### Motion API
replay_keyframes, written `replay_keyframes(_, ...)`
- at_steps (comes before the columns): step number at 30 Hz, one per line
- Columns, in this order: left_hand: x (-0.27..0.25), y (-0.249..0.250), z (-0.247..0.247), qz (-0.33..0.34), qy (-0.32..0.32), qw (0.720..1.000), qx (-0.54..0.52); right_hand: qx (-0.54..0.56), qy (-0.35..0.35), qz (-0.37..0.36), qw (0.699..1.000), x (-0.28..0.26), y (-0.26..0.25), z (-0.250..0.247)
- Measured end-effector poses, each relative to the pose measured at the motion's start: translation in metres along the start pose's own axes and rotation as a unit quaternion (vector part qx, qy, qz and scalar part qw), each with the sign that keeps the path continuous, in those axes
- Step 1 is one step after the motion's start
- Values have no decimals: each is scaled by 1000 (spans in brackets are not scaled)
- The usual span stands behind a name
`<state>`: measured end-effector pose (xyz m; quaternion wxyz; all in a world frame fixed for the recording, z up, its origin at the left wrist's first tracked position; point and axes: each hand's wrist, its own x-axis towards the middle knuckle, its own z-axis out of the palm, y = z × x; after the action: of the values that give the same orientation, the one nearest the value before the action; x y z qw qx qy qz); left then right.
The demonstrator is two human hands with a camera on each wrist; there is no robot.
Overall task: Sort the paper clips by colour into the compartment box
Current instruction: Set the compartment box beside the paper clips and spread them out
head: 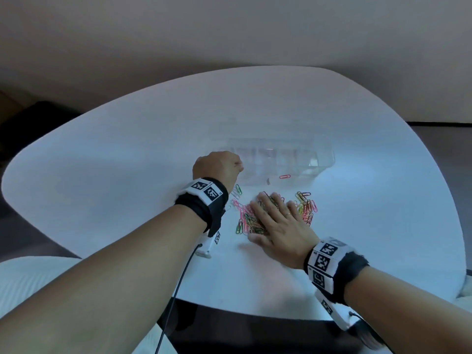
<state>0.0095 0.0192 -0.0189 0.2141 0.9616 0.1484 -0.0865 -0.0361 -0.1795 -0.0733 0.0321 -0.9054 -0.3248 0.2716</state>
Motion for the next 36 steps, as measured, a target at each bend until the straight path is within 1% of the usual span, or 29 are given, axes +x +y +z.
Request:
replay_keyframes(2, -2, 5, 2, 9, -15, 1000, 6, 19, 42, 10, 999, 0, 9, -5)
replay_keyframes(4, -5, 6, 2, 14, -22, 1000, 4, 35, 63, 39, 997, 8, 19, -12)
replay_keyframes(8, -21, 6, 7, 57, -1, 997, -44, 33, 33, 68, 997, 29, 28, -19)
replay_keyframes(10, -30, 5, 17, 74, -33, 995, -56, 35, 25, 72, 996, 32, 30, -18)
replay_keyframes(12, -34, 0, 28, 76, -73, 993, -48, 34, 24, 59, 997, 23, 29, -14)
replay_keyframes(13, -34, -3, 33, 69, -80, 994, -37, 32, 19, 47, 998, 16, 28, -11)
replay_keyframes(16, -34, -10, 46, 53, -76, 996, 3, 41, 5, -3, 999, -12, 29, -2)
replay_keyframes(17, -34, -11, 49, 53, -80, 995, 14, 52, 11, -15, 998, -19, 32, -2)
replay_keyframes(18, -35, -11, 52, 53, -86, 995, 23, 67, 33, -17, 997, -25, 36, -5)
replay_keyframes(20, -37, -11, 58, 58, -96, 993, 32, 101, 133, 21, 986, -32, 45, -13)
replay_keyframes(21, -39, -10, 60, 61, -104, 992, 29, 129, 182, 60, 973, -33, 51, -18)
replay_keyframes(22, -40, -8, 62, 69, -117, 990, 24, 164, 211, 104, 958, -35, 57, -23)
replay_keyframes(23, -42, -6, 63, 82, -135, 987, 22, 203, 214, 146, 944, -35, 63, -26)
replay_keyframes(24, -45, -2, 62, 99, -152, 983, 22, 234, 198, 179, 935, -35, 69, -29)
replay_keyframes(25, -47, 3, 59, 114, -154, 981, 23, 249, 174, 201, 931, -35, 74, -30)
replay_keyframes(26, -48, 7, 55, 124, -134, 983, 15, 252, 155, 214, 931, -35, 79, -31)
replay_keyframes(27, -47, 11, 48, 127, -90, 988, 3, 247, 146, 223, 932, -35, 82, -32)
replay_keyframes(28, -44, 14, 41, 125, -29, 992, -11, 242, 142, 228, 933, -34, 85, -33)
replay_keyframes(29, -37, 15, 33, 114, 26, 993, -19, 240, 138, 228, 933, -33, 86, -34)
replay_keyframes(30, -29, 15, 26, 92, 58, 994, -22, 241, 132, 225, 935, -32, 86, -34)
replay_keyframes(31, -22, 14, 19, 64, 62, 996, -17, 243, 124, 219, 937, -32, 84, -34)
replay_keyframes(33, -11, 12, 11, 20, 12, 999, 29, 236, 114, 200, 944, -31, 80, -31)
replay_keyframes(34, -8, 10, 9, 10, -7, 999, 43, 230, 111, 190, 948, -31, 79, -30)
replay_keyframes(36, -8, 7, 9, 5, -1, 1000, 28, 227, 107, 171, 953, -32, 77, -28)
